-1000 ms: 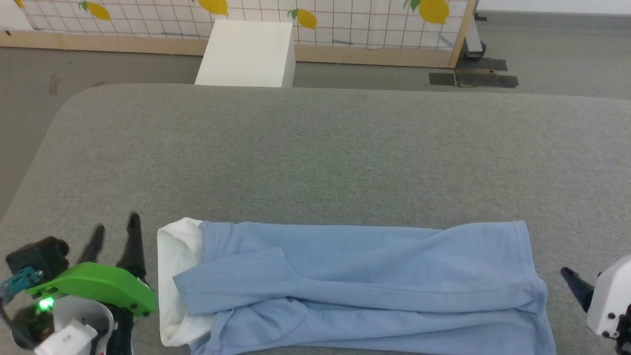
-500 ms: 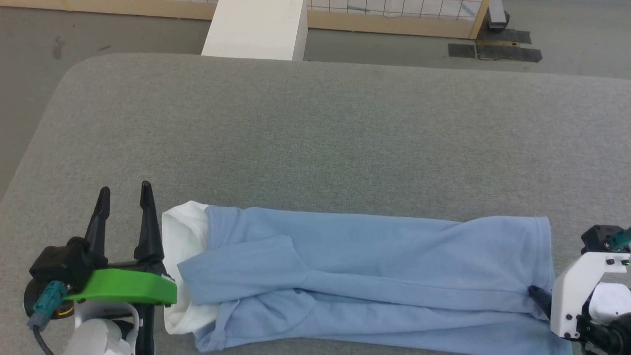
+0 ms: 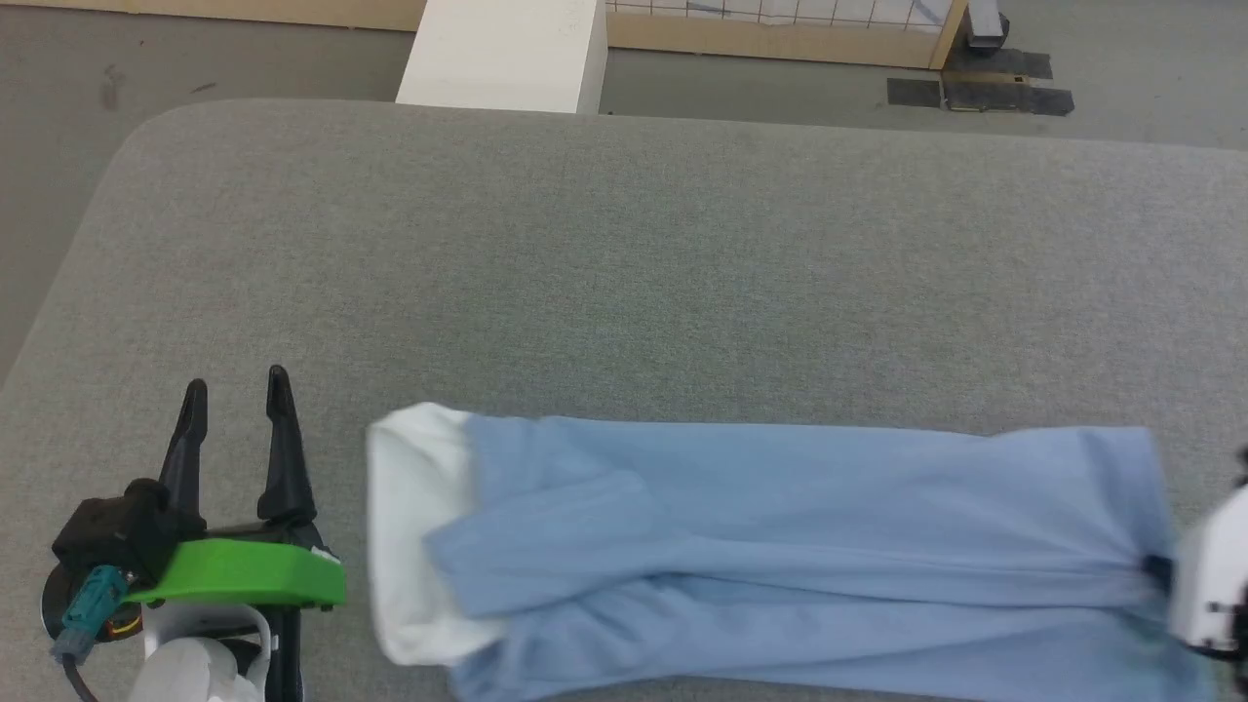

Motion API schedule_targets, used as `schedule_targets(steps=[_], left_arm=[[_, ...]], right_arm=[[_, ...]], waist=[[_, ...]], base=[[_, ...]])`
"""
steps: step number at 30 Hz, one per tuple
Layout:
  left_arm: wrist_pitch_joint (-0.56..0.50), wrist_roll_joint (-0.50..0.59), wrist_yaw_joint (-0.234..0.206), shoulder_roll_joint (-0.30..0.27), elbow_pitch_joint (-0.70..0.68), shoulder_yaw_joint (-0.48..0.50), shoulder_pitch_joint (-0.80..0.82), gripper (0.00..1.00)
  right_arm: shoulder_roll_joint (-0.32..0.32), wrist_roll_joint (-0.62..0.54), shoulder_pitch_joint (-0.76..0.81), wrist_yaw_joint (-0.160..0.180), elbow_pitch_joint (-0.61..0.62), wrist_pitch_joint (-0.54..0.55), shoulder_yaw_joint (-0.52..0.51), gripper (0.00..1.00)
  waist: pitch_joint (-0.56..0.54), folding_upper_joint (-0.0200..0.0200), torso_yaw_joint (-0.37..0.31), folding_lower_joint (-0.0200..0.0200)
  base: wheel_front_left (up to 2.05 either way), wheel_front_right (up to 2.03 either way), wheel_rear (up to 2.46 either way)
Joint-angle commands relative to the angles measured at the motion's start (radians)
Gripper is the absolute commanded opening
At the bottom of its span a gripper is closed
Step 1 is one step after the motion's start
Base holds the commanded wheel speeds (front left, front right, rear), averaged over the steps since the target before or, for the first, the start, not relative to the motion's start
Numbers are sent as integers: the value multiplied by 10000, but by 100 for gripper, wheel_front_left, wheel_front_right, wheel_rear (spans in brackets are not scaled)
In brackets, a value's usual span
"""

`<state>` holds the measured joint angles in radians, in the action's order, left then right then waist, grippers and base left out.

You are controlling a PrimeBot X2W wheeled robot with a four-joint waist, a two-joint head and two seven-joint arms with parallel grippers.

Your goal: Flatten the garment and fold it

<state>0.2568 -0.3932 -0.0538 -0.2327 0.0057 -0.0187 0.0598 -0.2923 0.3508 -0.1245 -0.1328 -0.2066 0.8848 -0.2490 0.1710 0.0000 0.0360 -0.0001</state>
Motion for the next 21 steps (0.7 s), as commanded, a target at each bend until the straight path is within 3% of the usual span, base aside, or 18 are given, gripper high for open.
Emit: schedule_targets(steps=[1, 6, 11, 16, 21], left_arm=[[48, 145, 66, 75, 17, 27, -105, 100], [48, 310, 204, 234, -2, 84, -97, 100], [49, 411, 315, 328, 40, 142, -41, 100], [49, 473, 387, 423, 143, 176, -106, 100], [49, 502, 425, 507, 154, 237, -324, 100]], right_arm=[[-313, -135, -143, 21, -167, 49, -422, 0], [-903, -697, -401, 21, -599, 19, -1798, 0], [-837, -1434, -771, 21, -843, -12, -2718, 0], [-977, -1728, -540, 21, -294, 618, -2032, 0], [-1375, -1172, 265, 21, 1762, 2012, -822, 0]], waist=[[16, 0, -3, 1], [132, 0, 30, 1], [188, 0, 32, 1], [-44, 0, 0, 1], [-379, 0, -116, 1]], base=[[0, 0, 0], [0, 0, 0], [0, 0, 0], [0, 0, 0], [0, 0, 0]])
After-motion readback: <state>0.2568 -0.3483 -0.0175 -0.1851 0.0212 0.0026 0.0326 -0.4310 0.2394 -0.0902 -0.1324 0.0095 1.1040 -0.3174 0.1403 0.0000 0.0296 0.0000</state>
